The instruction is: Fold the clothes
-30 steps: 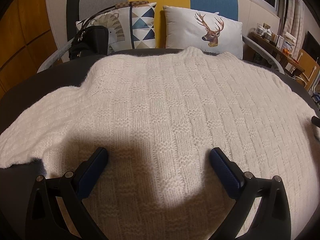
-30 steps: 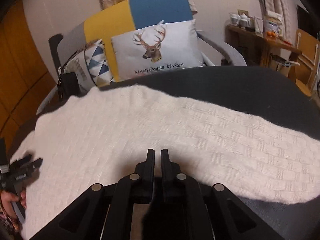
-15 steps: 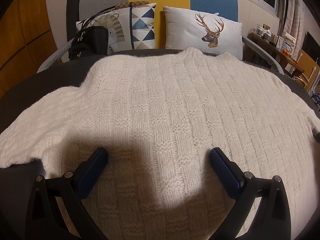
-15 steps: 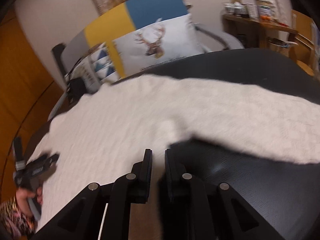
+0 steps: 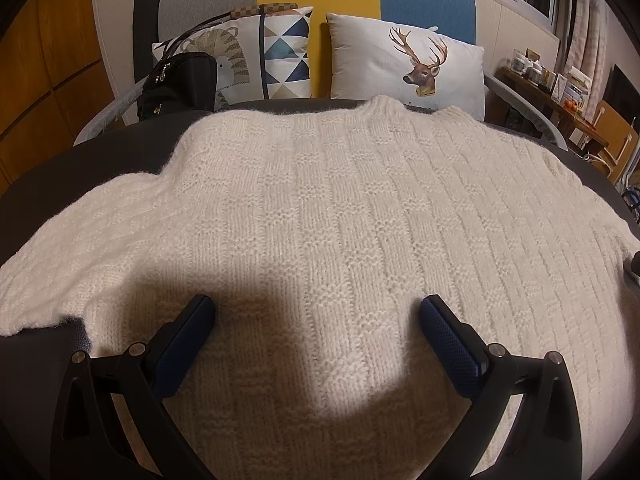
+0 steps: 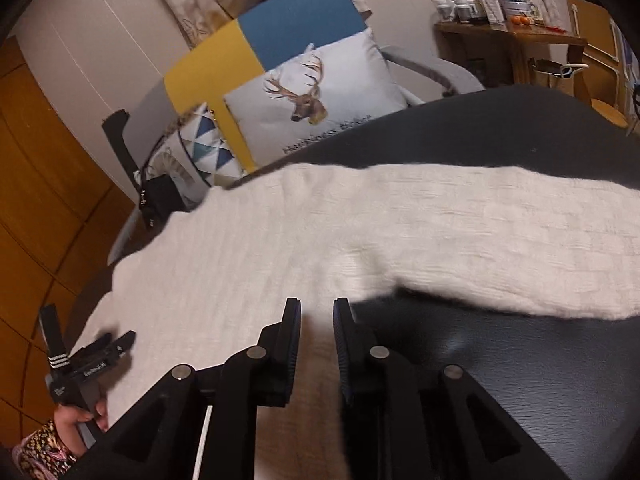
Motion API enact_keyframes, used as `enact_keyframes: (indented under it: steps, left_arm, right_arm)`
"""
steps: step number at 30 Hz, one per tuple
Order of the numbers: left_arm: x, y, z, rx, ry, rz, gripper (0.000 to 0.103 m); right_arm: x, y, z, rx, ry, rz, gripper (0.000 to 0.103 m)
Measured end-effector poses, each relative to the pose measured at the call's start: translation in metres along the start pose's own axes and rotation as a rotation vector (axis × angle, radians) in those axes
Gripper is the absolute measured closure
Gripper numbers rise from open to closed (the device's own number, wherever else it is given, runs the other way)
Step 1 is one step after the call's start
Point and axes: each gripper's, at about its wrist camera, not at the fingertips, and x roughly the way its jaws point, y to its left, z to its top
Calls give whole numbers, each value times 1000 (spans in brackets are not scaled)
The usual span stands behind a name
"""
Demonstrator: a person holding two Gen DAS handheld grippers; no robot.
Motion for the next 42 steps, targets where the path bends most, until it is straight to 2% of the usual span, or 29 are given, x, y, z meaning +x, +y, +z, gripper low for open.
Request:
enact_keyframes:
  steps: [4,9,11,13,14,16,19,23,30,34,36,37,39,42]
  left_arm:
    - [-2,1,0,-5,-1,-8,0]
    - [-4,2,0,-10,-1,-18,0]
    - [-4,3,0,-13,-2,-21,0]
    - [-10,8,1,-35,-10,-58,0]
    - [-16,14,2,-55,-23,-86,0]
    - [-29,29,6,-93,-68,-109,0]
    - [-39,60,8,-159,-92,-36,0]
    - [-33,107,2,-315,-31,-95,0]
    - [-50,150,-4,-378,-75,-138,0]
    - [-60,178,-8,-423,-98,-151,0]
    - [-66,207,-12,-488,-103,-97,0]
    - [-69,221,-14,-521,-105,-70,0]
    - [-73,250,-18,-589,-103,-6,0]
    - [-69,289,-27,-692,-63,124,0]
  right_arm:
    - [7,31,1,-94,38,-8,86]
    - [24,75,-4,-128,82,106,83]
    - [44,97,-13,-162,132,97,83]
    - [63,109,-27,-209,173,-12,82]
    - [65,111,-32,-235,143,-25,82]
    - [66,112,-40,-269,111,-45,81]
    - [65,109,-40,-256,106,-35,81]
    - [64,101,-39,-218,103,6,81]
    - [69,96,-34,-192,99,30,81]
    - [69,102,-35,-222,106,-3,81]
    - [68,121,-30,-279,149,-77,81]
    - [67,132,-27,-301,172,-108,78]
    - [61,156,-19,-254,178,77,78]
    - [78,212,-18,-308,241,218,82]
